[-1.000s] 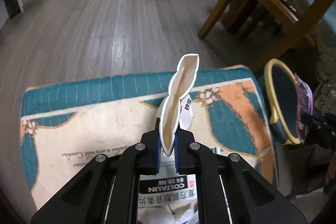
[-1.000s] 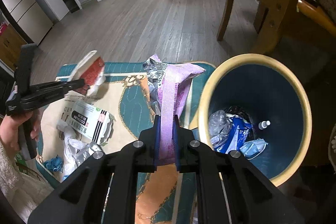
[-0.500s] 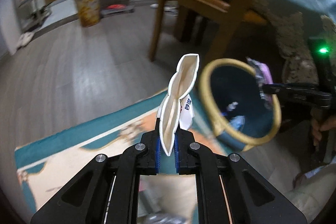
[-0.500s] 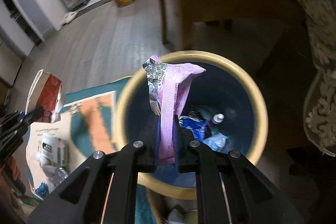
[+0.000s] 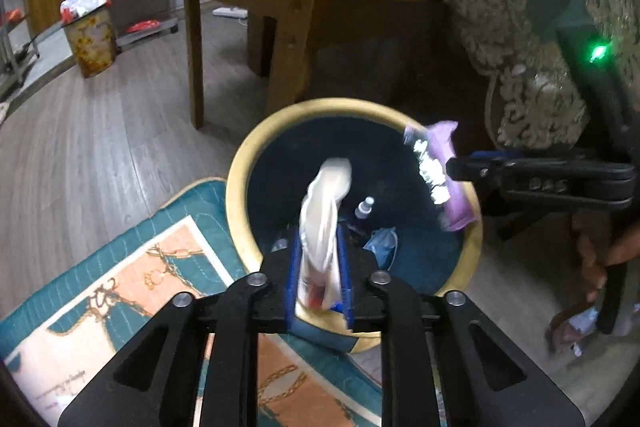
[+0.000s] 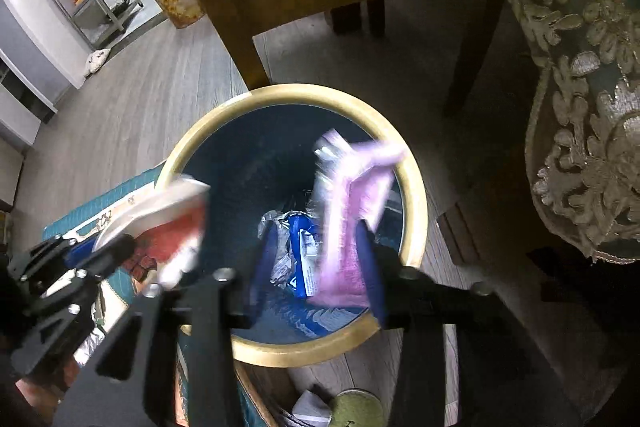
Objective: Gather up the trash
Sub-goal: 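Carry both items over the teal bin and open both grippers to drop them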
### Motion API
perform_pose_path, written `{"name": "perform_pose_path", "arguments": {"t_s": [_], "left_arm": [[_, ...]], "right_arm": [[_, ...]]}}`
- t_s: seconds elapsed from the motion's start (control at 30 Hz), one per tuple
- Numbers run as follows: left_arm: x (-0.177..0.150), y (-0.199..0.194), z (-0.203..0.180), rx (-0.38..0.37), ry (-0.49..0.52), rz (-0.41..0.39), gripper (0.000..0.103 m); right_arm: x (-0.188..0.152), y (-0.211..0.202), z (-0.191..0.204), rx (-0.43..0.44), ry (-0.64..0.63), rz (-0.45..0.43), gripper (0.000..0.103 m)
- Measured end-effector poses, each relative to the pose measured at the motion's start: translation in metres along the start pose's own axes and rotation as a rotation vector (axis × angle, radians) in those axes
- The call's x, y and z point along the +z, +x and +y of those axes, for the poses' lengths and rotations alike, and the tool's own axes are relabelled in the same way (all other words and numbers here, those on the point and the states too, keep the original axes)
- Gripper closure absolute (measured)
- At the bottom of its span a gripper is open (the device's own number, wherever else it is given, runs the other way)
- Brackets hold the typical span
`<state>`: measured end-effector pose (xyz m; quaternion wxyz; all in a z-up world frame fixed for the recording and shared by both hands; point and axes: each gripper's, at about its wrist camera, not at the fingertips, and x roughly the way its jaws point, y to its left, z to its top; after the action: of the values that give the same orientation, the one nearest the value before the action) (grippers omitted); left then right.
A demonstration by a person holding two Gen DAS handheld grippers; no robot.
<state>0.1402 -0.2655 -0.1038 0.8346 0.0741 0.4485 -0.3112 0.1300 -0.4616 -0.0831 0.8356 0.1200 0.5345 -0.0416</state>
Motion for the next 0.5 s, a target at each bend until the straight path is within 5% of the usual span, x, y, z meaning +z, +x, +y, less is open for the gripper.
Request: {"name": "perform_pose_path", "arguments": {"t_s": [0.1, 0.23, 0.3, 0.5], "left_arm": [[-0.001, -0.004, 0.0, 0.009, 0.003, -0.01, 0.057], [-0.004, -0.019, 0.006, 0.033, -0.003, -0.029, 0.049], [-0.008, -0.032, 0.01, 0.053, -0.001, -0.046, 0.034], [-0.021, -0.074, 0.029, 0.125, -0.022, -0.08, 0.022]], "right_arm": [[0.002, -0.003, 0.0, 0.006, -0.01, -0.004, 0.062], [0.002, -0.011, 0.008, 0.01, -0.003, -0.014, 0.062], [0.003, -0.015, 0.011, 0.008, -0.009, -0.019, 0.052], [0.001, -0.036, 0.033, 0.007, -0.06, -0.065, 0.021]]}}
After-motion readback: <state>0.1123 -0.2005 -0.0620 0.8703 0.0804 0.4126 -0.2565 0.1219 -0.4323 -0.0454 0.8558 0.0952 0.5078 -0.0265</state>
